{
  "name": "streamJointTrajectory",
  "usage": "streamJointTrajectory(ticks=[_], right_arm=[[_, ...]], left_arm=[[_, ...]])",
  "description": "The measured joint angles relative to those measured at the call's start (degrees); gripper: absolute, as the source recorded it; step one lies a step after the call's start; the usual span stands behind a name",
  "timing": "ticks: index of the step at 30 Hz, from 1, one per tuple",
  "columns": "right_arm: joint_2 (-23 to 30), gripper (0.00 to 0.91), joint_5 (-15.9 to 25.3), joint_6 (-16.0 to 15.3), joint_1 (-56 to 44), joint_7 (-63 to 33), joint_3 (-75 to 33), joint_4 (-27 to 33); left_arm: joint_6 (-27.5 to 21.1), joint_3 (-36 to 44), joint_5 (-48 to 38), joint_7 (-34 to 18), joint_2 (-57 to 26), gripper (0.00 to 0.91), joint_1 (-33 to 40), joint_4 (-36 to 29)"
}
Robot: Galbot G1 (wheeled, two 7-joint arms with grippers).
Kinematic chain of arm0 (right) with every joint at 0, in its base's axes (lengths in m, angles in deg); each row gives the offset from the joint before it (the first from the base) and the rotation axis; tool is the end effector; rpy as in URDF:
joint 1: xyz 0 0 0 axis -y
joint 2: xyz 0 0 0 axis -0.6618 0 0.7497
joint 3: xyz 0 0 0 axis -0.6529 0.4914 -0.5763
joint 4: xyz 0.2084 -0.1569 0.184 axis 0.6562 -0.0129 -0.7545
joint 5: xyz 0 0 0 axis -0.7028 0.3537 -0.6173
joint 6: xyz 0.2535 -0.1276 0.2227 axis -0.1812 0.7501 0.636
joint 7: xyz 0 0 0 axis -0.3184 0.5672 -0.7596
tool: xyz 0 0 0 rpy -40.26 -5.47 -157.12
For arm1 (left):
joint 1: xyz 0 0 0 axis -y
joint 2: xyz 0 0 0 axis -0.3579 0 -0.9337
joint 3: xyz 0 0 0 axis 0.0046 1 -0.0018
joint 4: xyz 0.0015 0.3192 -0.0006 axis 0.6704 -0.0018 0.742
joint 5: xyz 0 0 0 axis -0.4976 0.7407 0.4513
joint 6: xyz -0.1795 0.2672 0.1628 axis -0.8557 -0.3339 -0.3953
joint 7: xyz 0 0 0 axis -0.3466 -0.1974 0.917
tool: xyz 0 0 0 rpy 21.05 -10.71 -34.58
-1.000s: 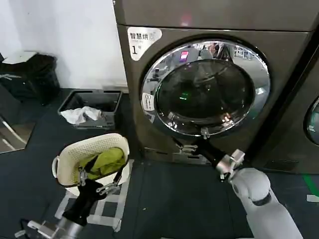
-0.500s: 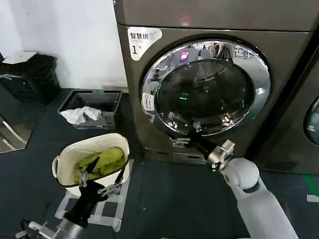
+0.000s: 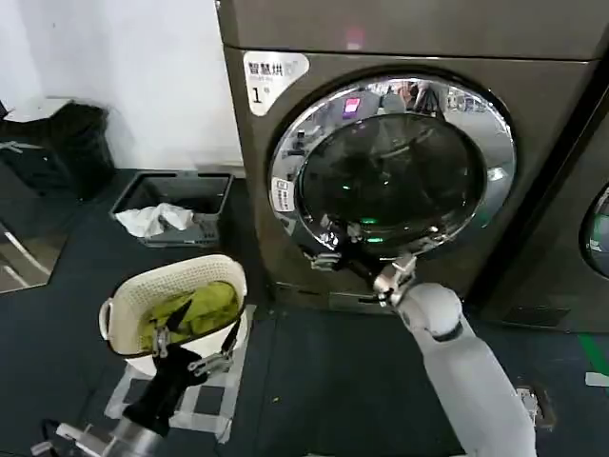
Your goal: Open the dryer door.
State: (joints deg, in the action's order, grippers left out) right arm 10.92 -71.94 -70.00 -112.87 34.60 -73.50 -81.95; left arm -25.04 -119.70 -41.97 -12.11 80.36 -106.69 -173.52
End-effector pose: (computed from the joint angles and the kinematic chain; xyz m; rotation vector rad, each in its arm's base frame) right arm 0.4324 0.0019 -0.2059 -1.2219 2.7821 -0.1157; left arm 0.1674 0.0534 -0.2235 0.6104 2.9932 0.0449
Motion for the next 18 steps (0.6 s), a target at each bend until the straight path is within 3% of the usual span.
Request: streamJointTrajectory(ticks=[18], right_arm=[[1.40,0.907,-0.06,0.81,5.78,1.62,3.14,4.33]], left_arm=[[0.07,-0.17,0.12,0.20,-0.09,0.907,0.18,0.18]])
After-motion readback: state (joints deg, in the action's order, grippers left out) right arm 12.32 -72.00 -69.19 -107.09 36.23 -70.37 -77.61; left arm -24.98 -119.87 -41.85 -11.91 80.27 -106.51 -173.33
